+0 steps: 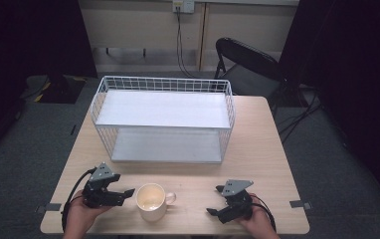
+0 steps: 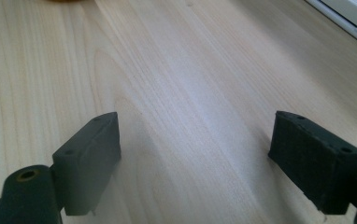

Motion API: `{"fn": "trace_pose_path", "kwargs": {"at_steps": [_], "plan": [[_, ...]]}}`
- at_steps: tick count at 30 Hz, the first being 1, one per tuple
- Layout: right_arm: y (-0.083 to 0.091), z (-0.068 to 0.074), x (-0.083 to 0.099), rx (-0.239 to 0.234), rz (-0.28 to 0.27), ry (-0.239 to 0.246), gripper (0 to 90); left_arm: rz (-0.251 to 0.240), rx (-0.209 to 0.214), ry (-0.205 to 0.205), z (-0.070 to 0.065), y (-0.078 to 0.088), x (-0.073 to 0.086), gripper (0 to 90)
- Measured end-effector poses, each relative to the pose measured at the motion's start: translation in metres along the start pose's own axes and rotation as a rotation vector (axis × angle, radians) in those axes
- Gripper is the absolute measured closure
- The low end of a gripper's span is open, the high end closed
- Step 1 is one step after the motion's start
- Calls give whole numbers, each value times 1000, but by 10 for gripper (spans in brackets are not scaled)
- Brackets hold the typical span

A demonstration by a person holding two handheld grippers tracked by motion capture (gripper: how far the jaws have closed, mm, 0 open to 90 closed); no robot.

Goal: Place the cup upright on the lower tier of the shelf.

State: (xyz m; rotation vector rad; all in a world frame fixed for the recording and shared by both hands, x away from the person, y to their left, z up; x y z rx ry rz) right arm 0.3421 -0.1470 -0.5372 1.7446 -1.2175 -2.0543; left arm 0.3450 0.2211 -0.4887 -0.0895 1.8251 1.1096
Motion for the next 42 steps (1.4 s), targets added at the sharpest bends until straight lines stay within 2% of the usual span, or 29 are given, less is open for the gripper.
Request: {"fn": "trace_pose_path", "kwargs": {"at_steps": [2, 6, 8, 22, 32, 42], "plan": [[0, 0, 0, 0, 0, 0, 157, -10, 2, 14, 0, 2, -3, 211], [0, 0, 0, 0, 0, 0, 156, -24, 2, 16, 0, 6, -5, 211], [0, 0, 0, 0, 0, 0, 156, -26, -8, 16, 0, 7, -6, 211], [0, 0, 0, 0, 0, 0, 156, -27, -1, 30, -2, 16, -14, 207], [0, 0, 0, 0, 0, 0, 157, -38, 10, 16, -6, 21, -21, 207], [0, 0, 0, 0, 0, 0, 156, -58, 25, 19, -12, 26, -29, 210]]}}
Point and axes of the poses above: each handheld gripper's, and its own axes: y roughly backward along the jaws, x roughly out of its underside, z roughly to its left, the point moved 5 cm from there along -y, roughly forward along the jaws, and after that the axes turned 2 degrees about x, right-handed, at the moved point
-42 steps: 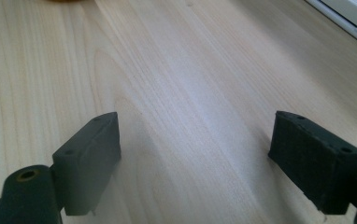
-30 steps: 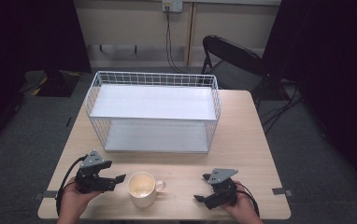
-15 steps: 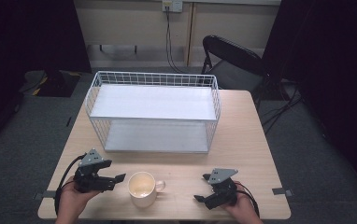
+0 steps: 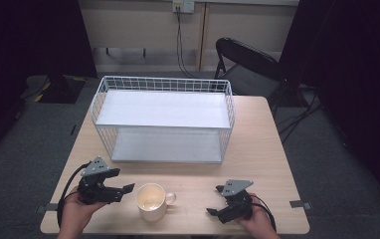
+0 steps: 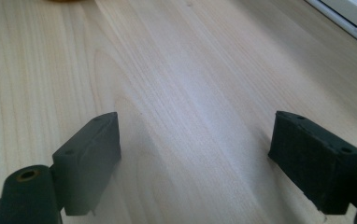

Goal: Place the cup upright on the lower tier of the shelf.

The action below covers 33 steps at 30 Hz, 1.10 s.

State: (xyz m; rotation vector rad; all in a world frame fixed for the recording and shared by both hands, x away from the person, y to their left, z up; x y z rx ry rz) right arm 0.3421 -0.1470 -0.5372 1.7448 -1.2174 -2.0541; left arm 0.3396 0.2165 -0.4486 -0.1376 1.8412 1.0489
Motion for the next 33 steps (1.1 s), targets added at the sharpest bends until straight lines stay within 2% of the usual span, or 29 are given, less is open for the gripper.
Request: {"fn": "trace_pose_path", "kwargs": {"at_steps": [19, 33], "plan": [[0, 0, 0, 0, 0, 0, 156, -9, 5, 3, -9, 3, -9, 207], [0, 0, 0, 0, 0, 0, 156, -2, 45, -16, -24, -1, -14, 212]]}}
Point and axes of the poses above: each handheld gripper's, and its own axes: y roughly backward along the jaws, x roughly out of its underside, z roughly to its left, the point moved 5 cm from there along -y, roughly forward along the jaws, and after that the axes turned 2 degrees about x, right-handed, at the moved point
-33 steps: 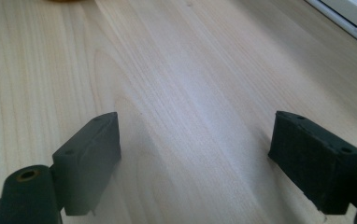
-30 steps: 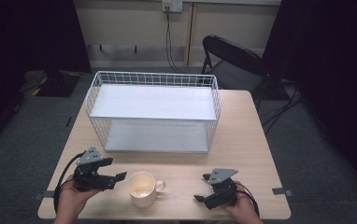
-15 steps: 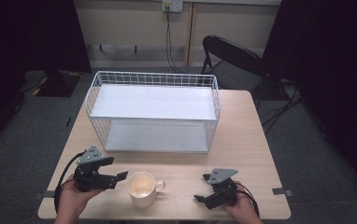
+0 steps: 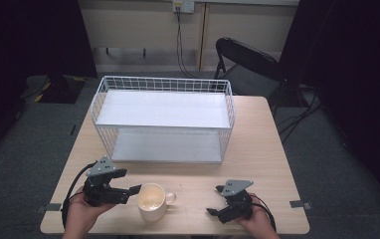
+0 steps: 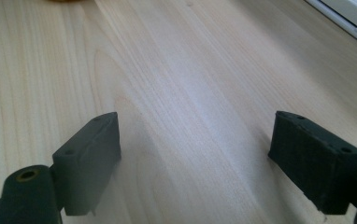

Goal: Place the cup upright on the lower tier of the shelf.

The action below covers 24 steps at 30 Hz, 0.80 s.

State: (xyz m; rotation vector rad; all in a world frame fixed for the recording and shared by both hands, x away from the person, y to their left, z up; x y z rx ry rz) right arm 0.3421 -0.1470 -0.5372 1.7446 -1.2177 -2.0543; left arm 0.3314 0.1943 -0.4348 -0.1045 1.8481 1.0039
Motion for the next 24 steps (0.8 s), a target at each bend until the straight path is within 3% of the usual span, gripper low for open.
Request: {"fn": "trace_pose_path", "kwargs": {"at_steps": [24], "plan": [[0, 0, 0, 0, 0, 0, 156, 42, 3, -14, -6, -25, 12, 322]]}}
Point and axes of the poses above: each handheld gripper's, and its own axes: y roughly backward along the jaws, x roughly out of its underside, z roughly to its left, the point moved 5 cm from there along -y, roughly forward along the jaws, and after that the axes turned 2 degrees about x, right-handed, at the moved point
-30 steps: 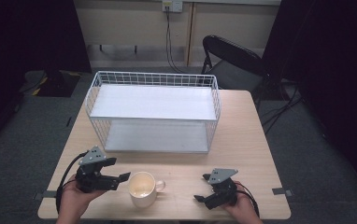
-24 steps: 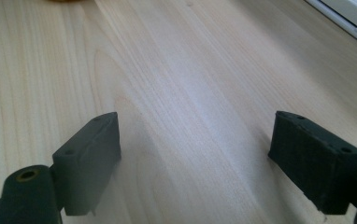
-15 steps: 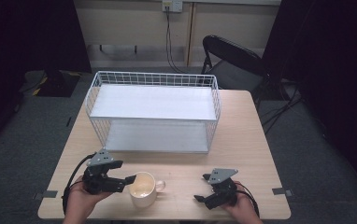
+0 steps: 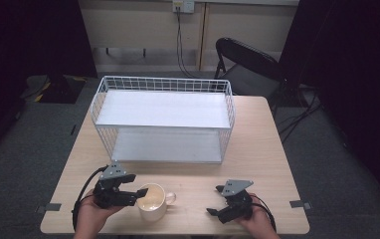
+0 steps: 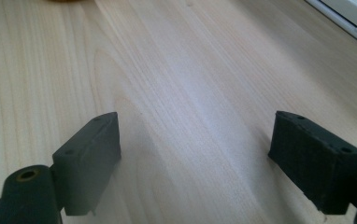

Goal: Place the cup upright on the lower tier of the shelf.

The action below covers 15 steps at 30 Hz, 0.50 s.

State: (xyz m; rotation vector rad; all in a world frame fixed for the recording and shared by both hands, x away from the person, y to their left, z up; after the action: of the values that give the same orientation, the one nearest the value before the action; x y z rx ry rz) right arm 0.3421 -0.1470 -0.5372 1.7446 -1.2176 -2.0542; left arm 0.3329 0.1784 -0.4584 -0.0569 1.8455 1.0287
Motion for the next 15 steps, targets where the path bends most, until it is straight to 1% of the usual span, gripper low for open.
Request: {"fn": "trace_pose_path", "kwargs": {"at_steps": [5, 11, 12, 15], "plan": [[0, 0, 0, 0, 0, 0, 156, 14, 2, -17, -5, -5, 4, 339], [0, 0, 0, 0, 0, 0, 156, 16, -2, -37, -7, -8, 6, 373], [0, 0, 0, 0, 0, 0, 157, 15, -2, -38, -8, -9, 6, 392], [0, 0, 0, 0, 0, 0, 156, 14, 6, -43, -9, -11, 7, 402]]}}
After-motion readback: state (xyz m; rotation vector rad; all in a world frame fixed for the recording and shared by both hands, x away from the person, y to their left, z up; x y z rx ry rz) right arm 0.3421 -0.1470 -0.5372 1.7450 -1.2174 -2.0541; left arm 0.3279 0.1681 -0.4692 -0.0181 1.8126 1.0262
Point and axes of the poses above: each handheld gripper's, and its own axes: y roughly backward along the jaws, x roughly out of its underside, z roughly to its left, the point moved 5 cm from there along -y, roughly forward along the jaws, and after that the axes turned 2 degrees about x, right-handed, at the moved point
